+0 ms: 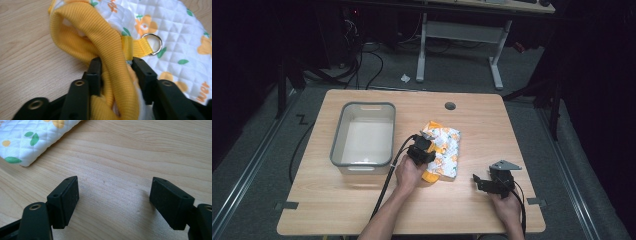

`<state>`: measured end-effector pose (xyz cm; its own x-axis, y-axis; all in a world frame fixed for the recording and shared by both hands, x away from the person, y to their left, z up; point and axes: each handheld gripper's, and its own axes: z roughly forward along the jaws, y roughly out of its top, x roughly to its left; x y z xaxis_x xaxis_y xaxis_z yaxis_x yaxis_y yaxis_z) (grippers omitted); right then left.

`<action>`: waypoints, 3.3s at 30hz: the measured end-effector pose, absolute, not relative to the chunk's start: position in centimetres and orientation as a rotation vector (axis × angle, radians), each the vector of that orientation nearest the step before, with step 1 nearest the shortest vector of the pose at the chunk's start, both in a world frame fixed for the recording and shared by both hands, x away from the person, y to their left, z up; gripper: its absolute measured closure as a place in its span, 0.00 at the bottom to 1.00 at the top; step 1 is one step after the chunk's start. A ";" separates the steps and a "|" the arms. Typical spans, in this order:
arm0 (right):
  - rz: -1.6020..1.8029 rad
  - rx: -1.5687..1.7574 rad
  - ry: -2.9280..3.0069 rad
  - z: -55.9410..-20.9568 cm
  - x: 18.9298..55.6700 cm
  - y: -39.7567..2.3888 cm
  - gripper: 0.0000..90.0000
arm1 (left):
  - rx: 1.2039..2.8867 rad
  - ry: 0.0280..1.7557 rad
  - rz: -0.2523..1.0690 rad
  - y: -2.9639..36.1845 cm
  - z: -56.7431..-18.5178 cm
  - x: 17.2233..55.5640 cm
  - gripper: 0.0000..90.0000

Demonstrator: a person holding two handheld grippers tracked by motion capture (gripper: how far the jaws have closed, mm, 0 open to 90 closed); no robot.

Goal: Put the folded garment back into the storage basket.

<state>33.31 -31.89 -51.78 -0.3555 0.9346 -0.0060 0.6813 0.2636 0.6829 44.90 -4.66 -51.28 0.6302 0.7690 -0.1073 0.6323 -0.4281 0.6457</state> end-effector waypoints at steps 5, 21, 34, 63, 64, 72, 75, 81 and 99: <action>0.835 1.465 2.130 -51.8 33.3 -31.9 0.26 | 2.200 1.063 0.268 -4.8 -51.2 44.7 0.78; 0.835 1.461 2.132 -51.8 33.3 -31.9 0.26 | 2.109 1.031 0.255 -4.6 -49.8 44.2 0.83; 0.837 1.458 2.133 -51.8 33.3 -31.9 0.26 | 2.047 0.956 0.273 -4.0 -47.4 42.9 0.84; 0.837 1.458 2.134 -51.8 33.3 -31.9 0.26 | 1.906 0.917 0.230 0.0 -43.3 41.3 0.84; 0.837 1.458 2.134 -51.8 33.3 -31.9 0.26 | 1.906 0.916 0.229 0.1 -43.2 41.3 0.84; 0.837 1.458 2.134 -51.8 33.3 -31.9 0.26 | 1.882 0.923 0.214 1.1 -42.6 41.2 0.83; 0.837 1.458 2.134 -51.8 33.3 -31.9 0.26 | 1.871 0.922 0.210 1.5 -42.4 41.2 0.84; 0.837 1.458 2.134 -51.8 33.3 -31.9 0.26 | 1.858 0.919 0.197 2.3 -41.7 41.2 0.83; 0.837 1.457 2.134 -51.8 33.3 -31.9 0.26 | 1.805 0.925 0.168 4.6 -40.2 41.3 0.83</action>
